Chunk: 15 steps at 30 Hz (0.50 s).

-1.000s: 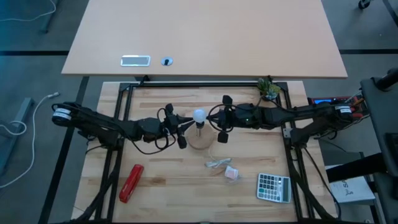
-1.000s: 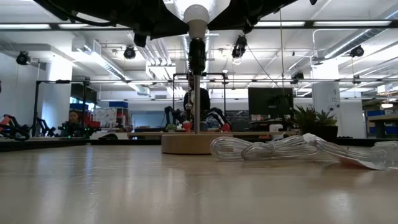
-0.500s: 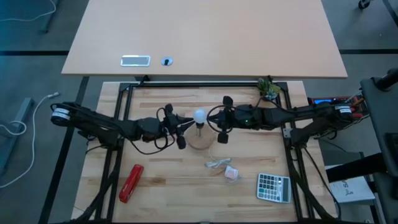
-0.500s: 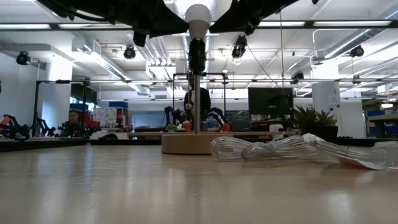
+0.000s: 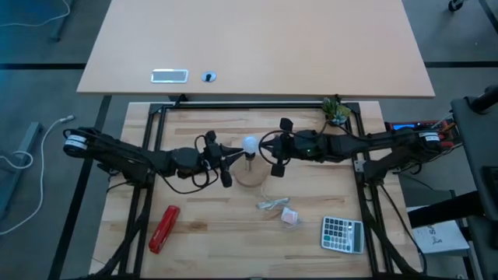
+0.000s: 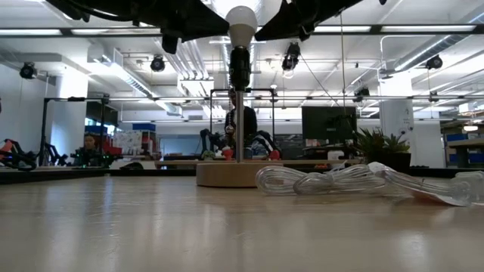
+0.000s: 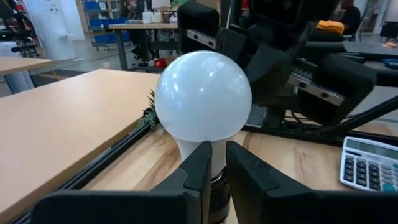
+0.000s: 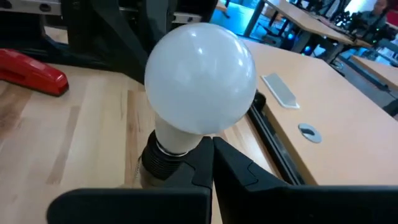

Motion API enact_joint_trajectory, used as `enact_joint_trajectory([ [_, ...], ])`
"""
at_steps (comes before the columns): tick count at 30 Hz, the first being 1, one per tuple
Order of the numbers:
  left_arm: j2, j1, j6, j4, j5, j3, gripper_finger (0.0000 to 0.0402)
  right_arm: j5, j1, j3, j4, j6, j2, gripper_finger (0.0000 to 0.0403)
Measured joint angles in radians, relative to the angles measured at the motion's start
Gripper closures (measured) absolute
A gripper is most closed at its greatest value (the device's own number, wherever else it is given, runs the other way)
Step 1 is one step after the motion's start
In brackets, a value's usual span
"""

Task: Screw lightbulb
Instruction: Insert the lightbulb into the lamp

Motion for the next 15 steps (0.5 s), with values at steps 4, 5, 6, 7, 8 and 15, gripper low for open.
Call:
enact_joint_trajectory([
  [4,0.005,0.010,0.001,0.001,-0.002,0.000,0.0361,-0.043,0.000,0.000,-0.001,-0.009,0.000,0.0403],
  [5,0.007,0.012,0.001,0.000,-0.003,0.000,0.0361,-0.046,0.000,0.000,0.000,-0.008,0.000,0.0403],
  [6,0.009,0.012,0.001,0.001,-0.004,0.000,0.0361,-0.048,0.000,0.000,-0.001,-0.008,0.000,0.0403],
  [7,0.012,0.013,0.001,0.001,-0.005,0.000,0.0361,-0.048,0.000,0.000,-0.001,-0.008,0.000,0.0403],
  [8,0.014,0.013,0.001,0.001,-0.005,0.000,0.0361,-0.050,0.002,0.000,-0.001,-0.008,0.000,0.0403],
  [15,0.018,0.017,0.001,-0.002,-0.051,0.000,0.0361,-0.054,0.009,0.000,0.000,-0.009,0.000,0.0403],
])
